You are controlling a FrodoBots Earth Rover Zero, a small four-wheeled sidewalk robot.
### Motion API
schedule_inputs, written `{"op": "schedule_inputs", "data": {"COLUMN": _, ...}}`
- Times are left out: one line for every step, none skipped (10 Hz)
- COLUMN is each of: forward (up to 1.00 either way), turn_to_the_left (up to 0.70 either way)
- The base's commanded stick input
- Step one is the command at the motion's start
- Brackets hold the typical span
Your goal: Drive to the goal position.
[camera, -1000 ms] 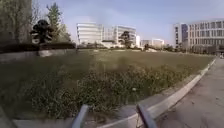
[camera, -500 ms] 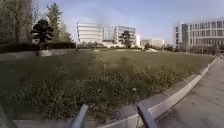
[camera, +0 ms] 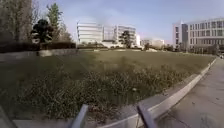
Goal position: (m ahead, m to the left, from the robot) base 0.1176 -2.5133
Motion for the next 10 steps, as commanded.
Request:
{"op": "schedule_inputs", "data": {"forward": -0.45, "turn_to_the_left": 0.07}}
{"op": "schedule_inputs", "data": {"forward": -0.45, "turn_to_the_left": 0.18}}
{"op": "schedule_inputs", "data": {"forward": -0.45, "turn_to_the_left": 0.27}}
{"op": "schedule_inputs", "data": {"forward": -0.45, "turn_to_the_left": 0.27}}
{"op": "schedule_inputs", "data": {"forward": -0.45, "turn_to_the_left": 0.27}}
{"op": "schedule_inputs", "data": {"forward": -0.45, "turn_to_the_left": 0.27}}
{"op": "schedule_inputs", "data": {"forward": -0.45, "turn_to_the_left": 0.27}}
{"op": "schedule_inputs", "data": {"forward": -0.45, "turn_to_the_left": 0.27}}
{"op": "schedule_inputs", "data": {"forward": -0.61, "turn_to_the_left": 0.18}}
{"op": "schedule_inputs", "data": {"forward": -0.70, "turn_to_the_left": 0.14}}
